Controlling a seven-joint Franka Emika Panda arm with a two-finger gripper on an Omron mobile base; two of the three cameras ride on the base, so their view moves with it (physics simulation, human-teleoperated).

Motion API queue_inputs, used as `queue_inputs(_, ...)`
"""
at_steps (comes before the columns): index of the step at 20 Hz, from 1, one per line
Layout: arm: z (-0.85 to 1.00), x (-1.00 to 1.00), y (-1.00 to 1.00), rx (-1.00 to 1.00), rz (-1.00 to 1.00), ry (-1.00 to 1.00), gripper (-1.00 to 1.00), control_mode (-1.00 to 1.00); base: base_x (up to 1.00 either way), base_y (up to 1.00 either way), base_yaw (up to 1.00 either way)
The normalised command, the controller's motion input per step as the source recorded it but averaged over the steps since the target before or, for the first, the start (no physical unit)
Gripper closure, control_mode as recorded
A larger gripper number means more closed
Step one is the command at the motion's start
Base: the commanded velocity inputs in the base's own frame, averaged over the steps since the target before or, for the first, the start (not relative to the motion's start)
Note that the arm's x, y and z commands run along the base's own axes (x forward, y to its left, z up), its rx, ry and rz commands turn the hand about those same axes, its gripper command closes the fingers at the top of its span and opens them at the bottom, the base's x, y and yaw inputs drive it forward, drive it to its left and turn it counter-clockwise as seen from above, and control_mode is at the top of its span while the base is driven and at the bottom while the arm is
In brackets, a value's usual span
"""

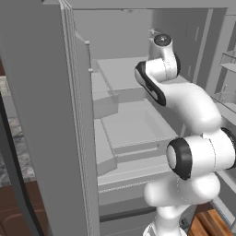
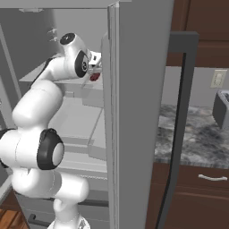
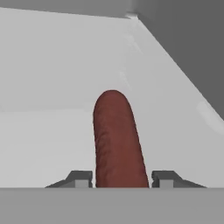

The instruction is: Move the hot dog bun to the plate on the dining table and place the condiment next to that plate. Then navigate to the fridge and take the sausage and place it on the plate as well.

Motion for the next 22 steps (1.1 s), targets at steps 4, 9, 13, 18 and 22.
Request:
queue_inputs(4,-0.02,-0.96,0.62,0.01,0.00,0.00,1.00,-1.00,0.00,0.00,0.00)
queue_inputs(9,0.00,-1.00,0.53,0.06,0.00,-0.01,1.00,-1.00,0.00,0.00,0.00)
queue_inputs(13,0.08,-1.00,0.24,0.09,0.00,0.00,1.00,-1.00,0.00,0.00,0.00)
queue_inputs(18,0.06,-1.00,0.03,0.07,0.00,0.00,1.00,-1.00,0.00,0.00,0.00)
queue_inputs(22,-0.02,-1.00,0.00,0.03,0.00,0.00,1.00,-1.00,0.00,0.00,0.00)
